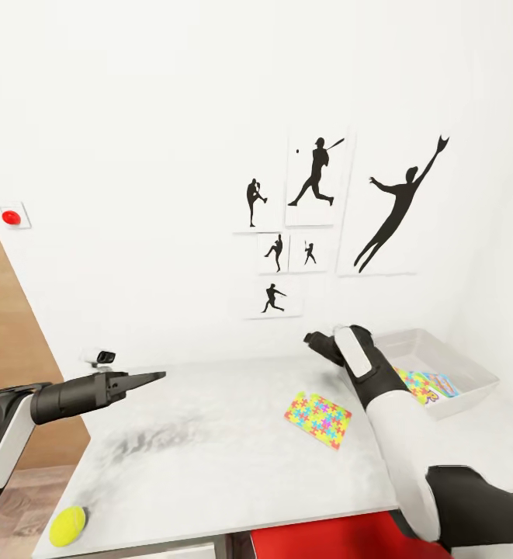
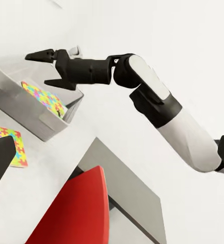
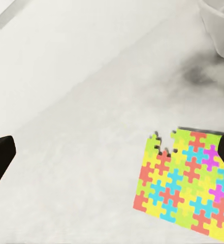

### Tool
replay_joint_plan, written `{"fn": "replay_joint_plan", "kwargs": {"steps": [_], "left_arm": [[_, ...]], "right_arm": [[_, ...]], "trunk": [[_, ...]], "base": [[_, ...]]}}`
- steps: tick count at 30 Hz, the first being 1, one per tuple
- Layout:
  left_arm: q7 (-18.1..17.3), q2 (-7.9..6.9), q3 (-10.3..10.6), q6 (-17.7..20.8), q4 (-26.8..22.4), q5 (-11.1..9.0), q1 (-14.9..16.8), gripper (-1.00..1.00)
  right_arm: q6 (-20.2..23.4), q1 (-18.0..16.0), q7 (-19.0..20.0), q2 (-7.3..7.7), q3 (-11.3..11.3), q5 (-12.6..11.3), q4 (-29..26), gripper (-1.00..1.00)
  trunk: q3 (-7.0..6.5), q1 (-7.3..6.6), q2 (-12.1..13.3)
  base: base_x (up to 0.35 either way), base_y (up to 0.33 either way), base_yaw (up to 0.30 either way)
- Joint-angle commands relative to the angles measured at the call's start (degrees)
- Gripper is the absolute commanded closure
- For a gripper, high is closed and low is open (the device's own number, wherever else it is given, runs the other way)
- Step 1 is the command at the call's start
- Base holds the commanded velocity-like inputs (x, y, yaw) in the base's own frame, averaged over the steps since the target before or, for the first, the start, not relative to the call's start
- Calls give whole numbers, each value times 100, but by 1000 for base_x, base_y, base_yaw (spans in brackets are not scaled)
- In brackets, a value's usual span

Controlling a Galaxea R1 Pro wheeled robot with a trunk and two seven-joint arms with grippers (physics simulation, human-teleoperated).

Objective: Put all the toys in the child's room - the three board games (two on the bed and one on the table), the two jigsaw puzzles on the table, and the tennis ball on the table - inside the toy box on the table in the child's room.

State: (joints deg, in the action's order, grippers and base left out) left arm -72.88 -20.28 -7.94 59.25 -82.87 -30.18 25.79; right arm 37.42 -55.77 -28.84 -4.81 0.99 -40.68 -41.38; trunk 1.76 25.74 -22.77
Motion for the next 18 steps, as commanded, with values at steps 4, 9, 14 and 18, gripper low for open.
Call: {"fn": "replay_joint_plan", "kwargs": {"steps": [4,9,14,18], "left_arm": [[-6,-9,-10,47,-1,-14,3,-100],[-6,-12,-200,58,-1,-21,-2,-100],[-6,-12,-348,66,-1,-28,-12,-100],[-6,-12,-370,65,-1,-24,-20,-100]], "right_arm": [[-624,-429,-128,15,-6,-46,1195,-100],[-908,-511,-140,20,-24,-45,1563,-100],[-1237,-521,-147,-7,-35,-39,1647,-100],[-1314,-516,-148,37,-41,-37,1678,-100]], "trunk": [[14,4,-14],[14,4,-14],[14,4,-14],[14,4,-14]], "base": [[0,0,0],[0,21,0],[0,177,0],[0,66,0]]}}
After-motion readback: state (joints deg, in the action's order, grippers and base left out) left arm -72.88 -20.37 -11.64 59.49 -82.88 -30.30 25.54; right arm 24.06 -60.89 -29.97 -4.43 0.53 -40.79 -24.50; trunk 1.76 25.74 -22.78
